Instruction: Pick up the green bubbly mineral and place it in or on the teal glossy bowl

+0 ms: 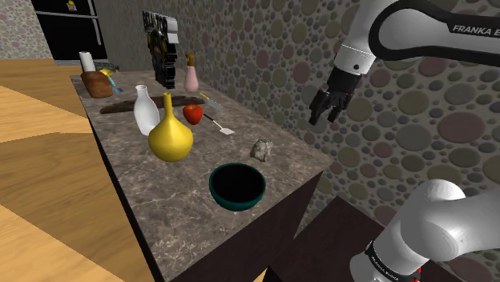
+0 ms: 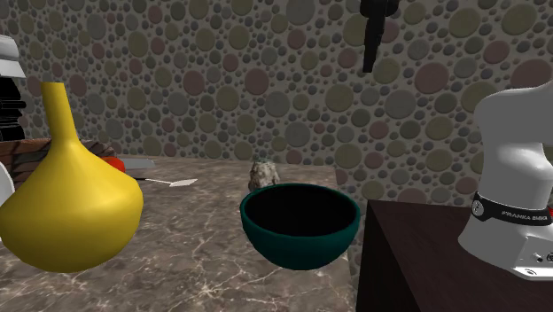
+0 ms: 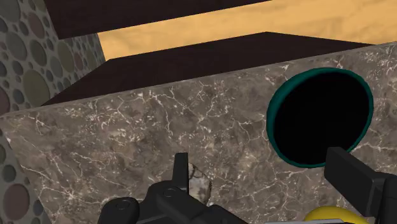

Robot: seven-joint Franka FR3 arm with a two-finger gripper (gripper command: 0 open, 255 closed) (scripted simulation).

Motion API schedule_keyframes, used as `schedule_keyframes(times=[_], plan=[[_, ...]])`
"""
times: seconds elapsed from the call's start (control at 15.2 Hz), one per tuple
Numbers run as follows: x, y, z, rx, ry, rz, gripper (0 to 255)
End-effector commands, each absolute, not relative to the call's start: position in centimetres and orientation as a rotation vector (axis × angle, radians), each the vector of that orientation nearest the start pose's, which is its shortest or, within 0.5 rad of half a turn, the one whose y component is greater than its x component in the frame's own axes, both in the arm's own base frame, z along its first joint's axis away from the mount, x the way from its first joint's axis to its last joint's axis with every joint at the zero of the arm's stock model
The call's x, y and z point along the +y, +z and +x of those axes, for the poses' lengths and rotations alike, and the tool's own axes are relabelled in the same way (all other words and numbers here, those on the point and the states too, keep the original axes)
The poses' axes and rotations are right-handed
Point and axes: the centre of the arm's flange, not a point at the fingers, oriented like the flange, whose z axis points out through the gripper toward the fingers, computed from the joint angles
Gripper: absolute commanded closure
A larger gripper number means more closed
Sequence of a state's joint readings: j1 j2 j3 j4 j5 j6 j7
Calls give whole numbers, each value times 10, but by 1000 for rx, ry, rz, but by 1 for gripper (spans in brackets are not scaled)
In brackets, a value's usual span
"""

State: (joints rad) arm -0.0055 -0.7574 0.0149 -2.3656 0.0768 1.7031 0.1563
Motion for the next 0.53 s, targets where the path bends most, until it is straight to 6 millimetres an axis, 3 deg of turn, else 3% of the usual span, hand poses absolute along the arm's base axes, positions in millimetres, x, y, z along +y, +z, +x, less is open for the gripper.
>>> schedule_keyframes(times=[0.0,0.46], plan=[[12,589,327,240,-137,-3055,0],[-29,540,409,-85,-10,-3052,0]])
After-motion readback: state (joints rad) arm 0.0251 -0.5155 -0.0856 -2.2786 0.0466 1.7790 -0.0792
